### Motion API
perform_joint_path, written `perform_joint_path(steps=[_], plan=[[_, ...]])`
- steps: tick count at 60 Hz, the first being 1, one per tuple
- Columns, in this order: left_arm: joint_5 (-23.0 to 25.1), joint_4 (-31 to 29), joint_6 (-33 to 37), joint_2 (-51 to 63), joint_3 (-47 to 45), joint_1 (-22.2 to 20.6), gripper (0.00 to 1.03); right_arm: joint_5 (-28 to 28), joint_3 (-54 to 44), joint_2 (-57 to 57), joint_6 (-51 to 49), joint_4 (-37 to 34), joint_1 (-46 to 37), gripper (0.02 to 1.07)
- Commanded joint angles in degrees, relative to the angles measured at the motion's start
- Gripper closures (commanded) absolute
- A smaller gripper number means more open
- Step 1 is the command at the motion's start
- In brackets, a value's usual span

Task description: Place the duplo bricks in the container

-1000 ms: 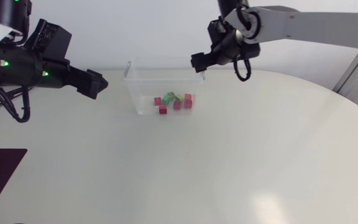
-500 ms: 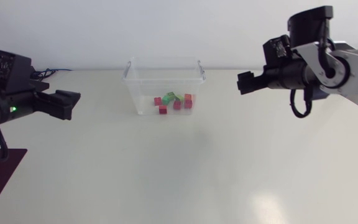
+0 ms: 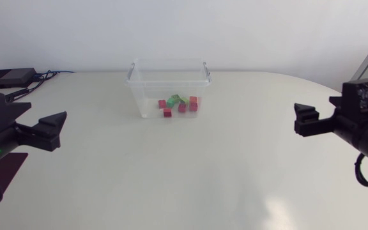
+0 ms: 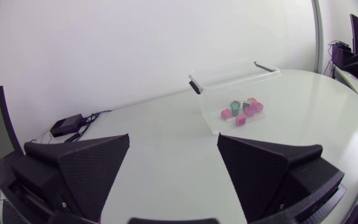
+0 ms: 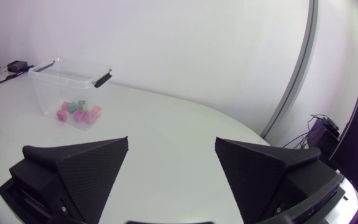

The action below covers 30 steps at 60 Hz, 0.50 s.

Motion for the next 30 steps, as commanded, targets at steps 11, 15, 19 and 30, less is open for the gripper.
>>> perform_joint_path(steps=[11, 15, 19, 30], plan=[[0.1, 2.2, 0.4, -8.3, -6.6, 1.5, 0.04, -0.1, -9.9, -15.9, -2.2, -1.0, -1.1, 0.06], [0.1, 2.7, -0.7, -10.3, -8.3, 1.5, 0.04, -0.6, -11.3, -17.9, -1.2, -0.8, -1.4, 0.06], [0.1, 3.3, -1.8, -12.1, -9.8, 1.6, 0.04, -1.1, -12.7, -19.9, -0.3, -0.7, -1.6, 0.06], [0.1, 4.8, -4.7, -17.4, -14.3, 1.8, 0.04, -2.5, -16.6, -25.4, 2.4, -0.3, -2.4, 0.06]])
